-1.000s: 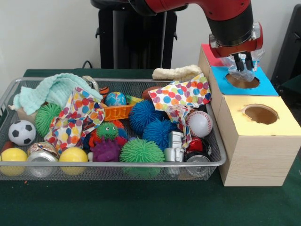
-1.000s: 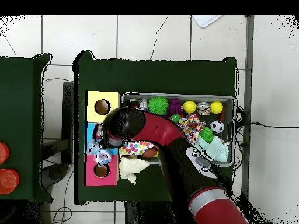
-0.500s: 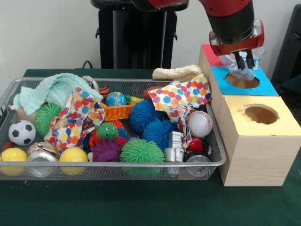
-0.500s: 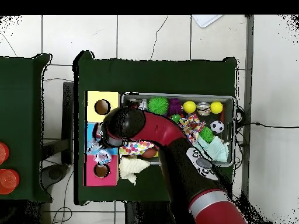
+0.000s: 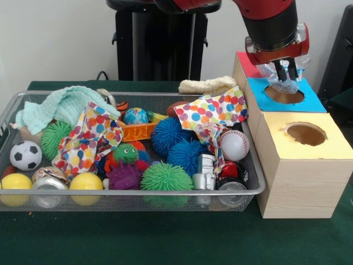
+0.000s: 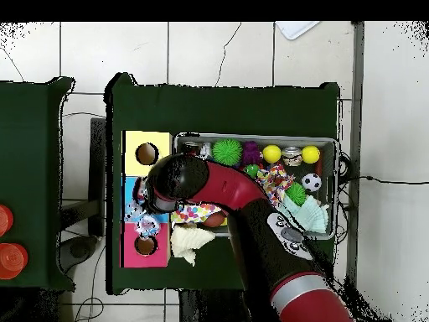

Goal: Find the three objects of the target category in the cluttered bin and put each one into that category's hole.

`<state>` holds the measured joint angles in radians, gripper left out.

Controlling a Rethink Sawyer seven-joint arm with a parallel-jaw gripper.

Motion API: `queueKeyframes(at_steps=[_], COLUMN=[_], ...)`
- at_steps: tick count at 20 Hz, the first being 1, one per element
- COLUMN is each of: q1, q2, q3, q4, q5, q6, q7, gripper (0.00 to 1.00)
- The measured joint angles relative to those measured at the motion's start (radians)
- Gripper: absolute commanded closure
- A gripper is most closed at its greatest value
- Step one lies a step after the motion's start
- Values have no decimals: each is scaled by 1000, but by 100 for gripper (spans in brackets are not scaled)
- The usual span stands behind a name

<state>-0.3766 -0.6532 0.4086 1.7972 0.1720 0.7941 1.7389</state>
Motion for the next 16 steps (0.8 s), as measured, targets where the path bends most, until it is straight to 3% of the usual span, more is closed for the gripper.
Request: queueKeyframes(at_steps=[16], q1=[19], q2=[3], q3=[-3], q4=[1], q5=[0], q6=[0], q7=[0], gripper=[100])
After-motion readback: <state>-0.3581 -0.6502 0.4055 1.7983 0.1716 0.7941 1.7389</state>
